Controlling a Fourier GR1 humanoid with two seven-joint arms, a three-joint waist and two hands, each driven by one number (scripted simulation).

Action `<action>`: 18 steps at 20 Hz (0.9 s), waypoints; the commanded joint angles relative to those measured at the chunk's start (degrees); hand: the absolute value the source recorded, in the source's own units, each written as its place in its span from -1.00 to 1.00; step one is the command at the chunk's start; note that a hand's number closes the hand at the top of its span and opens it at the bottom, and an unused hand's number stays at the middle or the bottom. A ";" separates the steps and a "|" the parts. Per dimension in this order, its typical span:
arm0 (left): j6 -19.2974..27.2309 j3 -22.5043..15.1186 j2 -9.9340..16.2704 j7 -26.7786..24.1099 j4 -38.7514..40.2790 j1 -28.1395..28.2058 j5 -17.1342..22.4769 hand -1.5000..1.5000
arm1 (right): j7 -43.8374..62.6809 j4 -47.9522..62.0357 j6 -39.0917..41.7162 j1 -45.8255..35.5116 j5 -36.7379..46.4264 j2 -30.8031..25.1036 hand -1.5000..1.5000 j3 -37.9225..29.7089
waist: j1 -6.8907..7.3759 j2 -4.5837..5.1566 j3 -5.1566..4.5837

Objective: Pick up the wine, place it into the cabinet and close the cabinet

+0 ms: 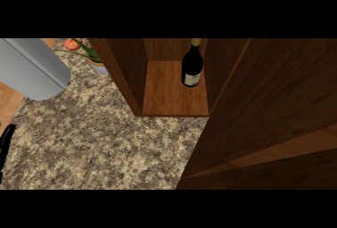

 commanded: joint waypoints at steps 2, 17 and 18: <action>-1.06 2.03 -0.08 2.18 1.34 -2.38 1.63 -1.00 | -0.09 0.08 -8.70 -5.37 6.41 2.17 1.00 15.56 | -0.68 -0.04 -0.04; -6.09 5.35 0.17 7.19 1.73 -3.79 5.50 -1.00 | 3.26 11.69 -23.90 -31.32 7.56 1.79 1.00 8.66 | 0.93 0.45 -0.08; -7.42 5.94 0.64 7.09 3.21 -4.64 6.26 -1.00 | 1.61 13.99 -25.20 -32.64 6.71 1.77 1.00 9.28 | 1.48 0.57 -0.18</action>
